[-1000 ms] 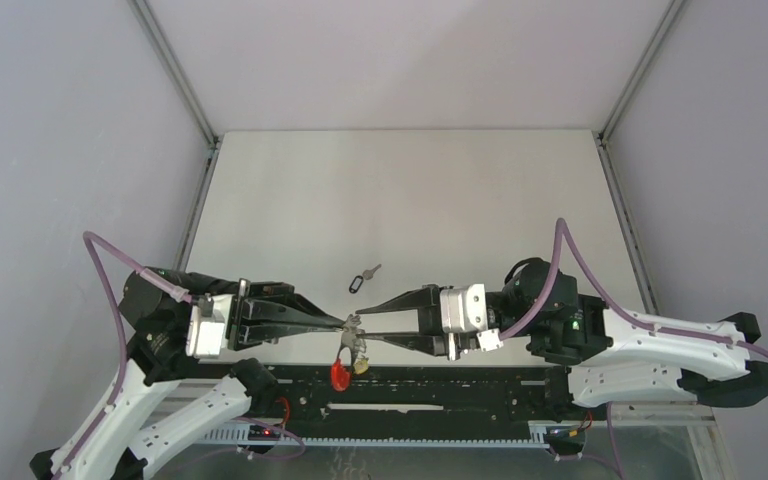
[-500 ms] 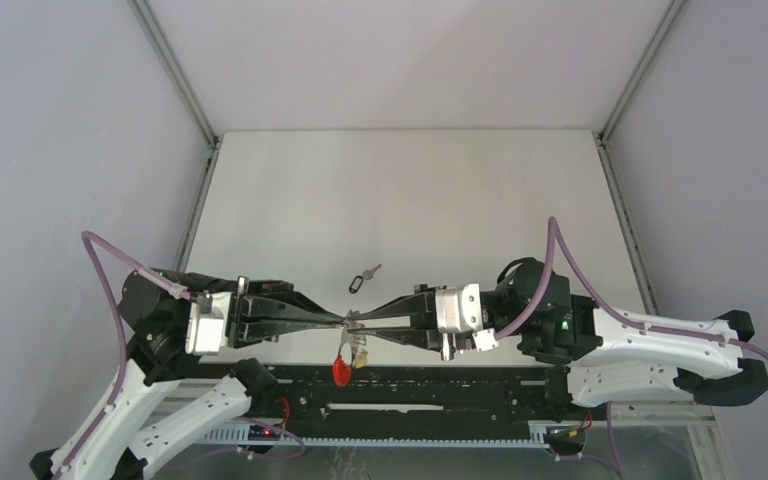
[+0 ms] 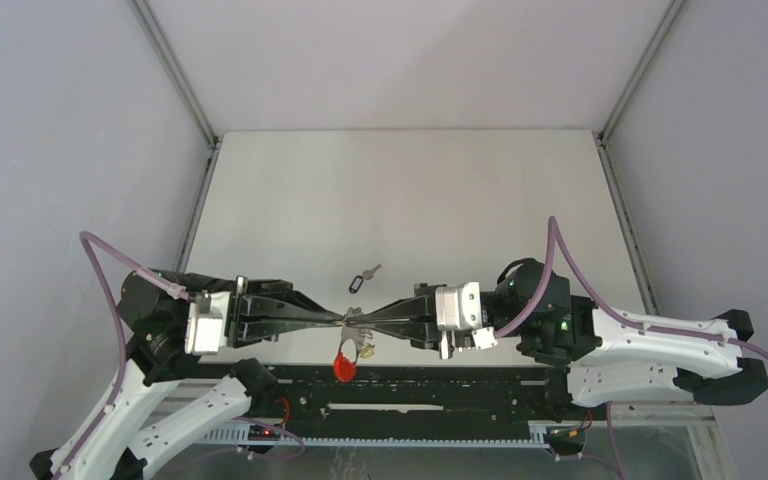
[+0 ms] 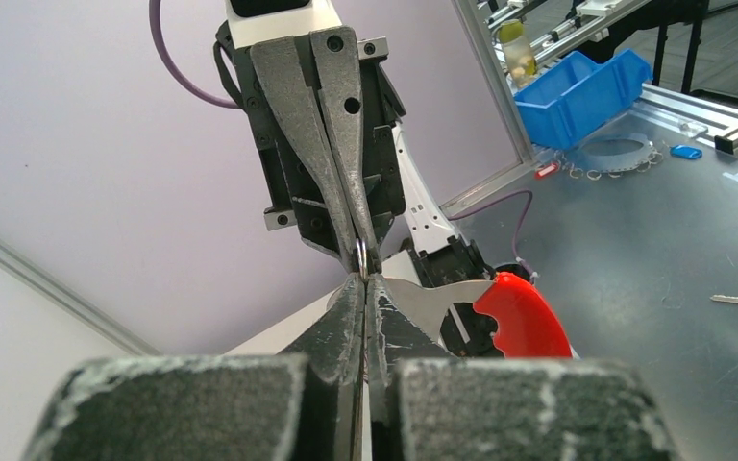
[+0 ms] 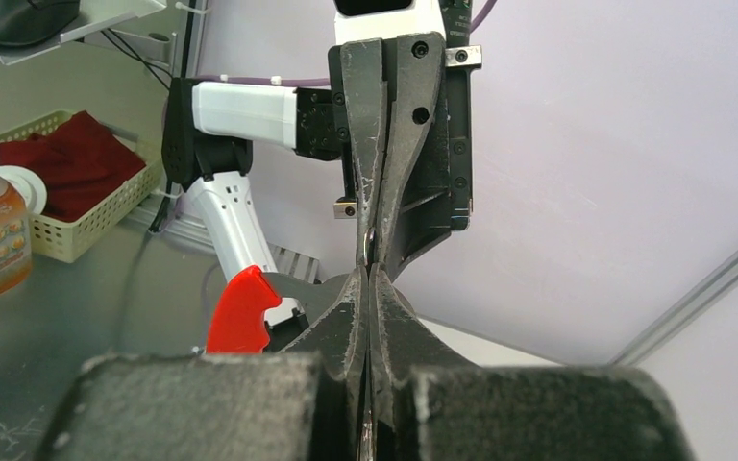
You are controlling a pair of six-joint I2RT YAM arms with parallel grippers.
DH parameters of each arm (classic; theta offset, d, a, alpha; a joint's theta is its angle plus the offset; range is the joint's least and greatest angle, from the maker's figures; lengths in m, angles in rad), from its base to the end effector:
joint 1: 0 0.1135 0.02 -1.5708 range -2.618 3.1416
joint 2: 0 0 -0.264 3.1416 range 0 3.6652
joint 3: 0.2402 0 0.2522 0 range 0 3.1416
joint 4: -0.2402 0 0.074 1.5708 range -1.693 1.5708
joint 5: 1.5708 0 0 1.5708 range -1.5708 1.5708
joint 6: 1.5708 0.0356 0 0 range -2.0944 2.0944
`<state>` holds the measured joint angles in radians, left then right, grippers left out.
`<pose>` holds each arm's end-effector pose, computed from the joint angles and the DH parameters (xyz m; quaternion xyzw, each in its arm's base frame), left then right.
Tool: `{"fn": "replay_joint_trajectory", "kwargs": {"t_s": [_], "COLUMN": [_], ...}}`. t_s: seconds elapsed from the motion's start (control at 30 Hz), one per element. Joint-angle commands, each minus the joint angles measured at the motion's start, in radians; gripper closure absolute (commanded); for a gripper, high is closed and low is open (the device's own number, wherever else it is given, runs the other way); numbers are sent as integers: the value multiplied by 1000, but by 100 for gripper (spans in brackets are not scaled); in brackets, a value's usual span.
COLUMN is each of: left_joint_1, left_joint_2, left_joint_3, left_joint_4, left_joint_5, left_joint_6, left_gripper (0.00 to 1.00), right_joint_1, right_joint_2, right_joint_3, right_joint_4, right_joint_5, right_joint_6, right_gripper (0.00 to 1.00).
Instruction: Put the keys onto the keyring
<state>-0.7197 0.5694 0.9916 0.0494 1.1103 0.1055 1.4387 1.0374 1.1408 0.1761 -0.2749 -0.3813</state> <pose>0.0365 -0.0744 0.4517 0.5897 0.2264 -0.4815 0.6075 0.0204 0.2266 0.4557 -0.5377 0.2794 0.4703 0.6416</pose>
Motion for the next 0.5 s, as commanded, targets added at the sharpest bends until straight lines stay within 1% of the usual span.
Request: {"fn": "replay_joint_trajectory", "kwargs": {"t_s": [0.0, 0.13, 0.3, 0.33, 0.4, 0.43, 0.47], "left_joint_1": [-8, -7, -7, -6, -7, -6, -7], "left_joint_2": [2, -3, -5, -5, -9, -16, -22], "left_joint_3": [-1, -6, -4, -3, 2, 7, 13], "left_joint_4": [9, 4, 4, 1, -36, -104, -180], "left_joint_5": [-32, -56, -57, -60, -75, -87, -102], "left_joint_6": [26, 28, 27, 26, 63, 128, 207], "left_gripper": [100, 98, 100, 100, 100, 100, 100], "right_joint_1": [17, 17, 17, 17, 14, 9, -3], "right_joint_2": [10, 8, 19, 19, 10, -1, -18], "right_joint_3": [3, 3, 3, 3, 3, 3, 3], "right_joint_4": [6, -5, -13, -17, -32, -45, -62], "right_joint_5": [91, 108, 105, 107, 131, 152, 165], "right_joint_6": [-14, -12, -4, 2, 24, 41, 62], "right_gripper": [100, 100, 100, 98, 79, 69, 54]}}
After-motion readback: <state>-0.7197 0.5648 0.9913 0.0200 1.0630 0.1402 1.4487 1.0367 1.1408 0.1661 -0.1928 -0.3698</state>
